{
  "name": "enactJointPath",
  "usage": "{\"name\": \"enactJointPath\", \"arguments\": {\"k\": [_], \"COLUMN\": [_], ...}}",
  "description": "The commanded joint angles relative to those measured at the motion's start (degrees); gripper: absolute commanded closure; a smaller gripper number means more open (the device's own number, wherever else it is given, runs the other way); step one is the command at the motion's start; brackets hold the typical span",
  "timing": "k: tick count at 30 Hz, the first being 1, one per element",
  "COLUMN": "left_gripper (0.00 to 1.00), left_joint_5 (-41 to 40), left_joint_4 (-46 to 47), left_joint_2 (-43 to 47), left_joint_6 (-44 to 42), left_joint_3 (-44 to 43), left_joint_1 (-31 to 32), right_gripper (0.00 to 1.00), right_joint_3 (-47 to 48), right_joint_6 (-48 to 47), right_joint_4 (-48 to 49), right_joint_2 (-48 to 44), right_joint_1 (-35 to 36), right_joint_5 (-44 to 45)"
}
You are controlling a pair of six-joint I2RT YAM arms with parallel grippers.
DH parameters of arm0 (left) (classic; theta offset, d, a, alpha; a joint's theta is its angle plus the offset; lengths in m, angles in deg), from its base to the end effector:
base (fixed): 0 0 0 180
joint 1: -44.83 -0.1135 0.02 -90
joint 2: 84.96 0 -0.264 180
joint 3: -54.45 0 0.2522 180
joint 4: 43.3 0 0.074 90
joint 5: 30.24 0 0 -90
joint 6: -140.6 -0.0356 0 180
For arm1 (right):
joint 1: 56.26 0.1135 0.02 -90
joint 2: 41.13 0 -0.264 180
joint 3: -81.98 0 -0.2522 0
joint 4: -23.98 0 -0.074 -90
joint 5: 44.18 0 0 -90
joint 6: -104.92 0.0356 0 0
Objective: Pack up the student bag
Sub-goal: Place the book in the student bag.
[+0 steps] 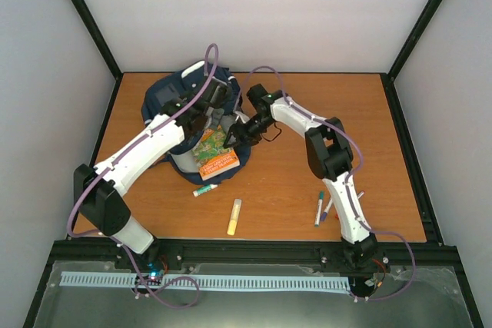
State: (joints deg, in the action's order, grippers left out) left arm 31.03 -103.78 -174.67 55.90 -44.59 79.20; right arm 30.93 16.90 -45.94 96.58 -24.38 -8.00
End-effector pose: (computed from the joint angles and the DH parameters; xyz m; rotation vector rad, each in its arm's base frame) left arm 0.2850 -0.1742 0.3364 0.3811 2.3084 0.2825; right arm 0.3951 0.2796 0.1596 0.8300 -2.5805 -1.3927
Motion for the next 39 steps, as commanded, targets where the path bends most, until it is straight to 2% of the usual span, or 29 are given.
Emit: {"name": "enactJointPath", "arguments": {"k": [1,8,13,15,20,22,24,31,39], "left_gripper": [0.99,0.99,0.99,0.99,0.99,0.99,0.99,0.99,0.98], "left_joint_5": [-2.1,-1.8,-1.2,-0.9,1.9,3.0,4.3,8.1,7.7], "left_joint_4": [4.0,4.3,3.9,3.9,4.0,4.0,4.1,4.6,4.4], "left_joint_2": [4.1,5.1,4.9,5.3,5.6,5.7,5.8,6.1,6.0], "left_joint_6": [0.6,0.7,1.0,1.3,2.2,2.6,3.0,4.4,4.4], "left_joint_3": [-0.8,-0.4,-0.7,-0.8,-0.8,-0.8,-0.8,-0.5,-0.5], "left_joint_1": [-0.6,-0.6,-1.1,-1.6,-3.0,-3.6,-4.5,-7.1,-7.1], "right_gripper": [0.33,0.33,0.38,0.41,0.54,0.63,0.66,0.64,0.64], "right_joint_3": [-5.9,-16.4,-28.3,-31.2,-39.2,-40.9,-41.6,-42.2,-41.4], "right_joint_6": [-2.7,-6.2,-11.8,-16.8,-26.3,-29.8,-33.2,-44.1,-47.6], "right_joint_4": [4.5,7.2,11.4,12.0,19.1,21.2,22.7,28.6,33.0], "right_joint_2": [-8.5,-17.0,-25.7,-28.6,-36.6,-38.3,-38.9,-37.5,-33.8], "right_joint_1": [0.2,0.2,0.9,2.1,8.4,11.6,14.1,22.1,27.2], "right_joint_5": [4.2,3.7,3.6,7.9,28.2,35.6,40.8,54.7,60.5]}}
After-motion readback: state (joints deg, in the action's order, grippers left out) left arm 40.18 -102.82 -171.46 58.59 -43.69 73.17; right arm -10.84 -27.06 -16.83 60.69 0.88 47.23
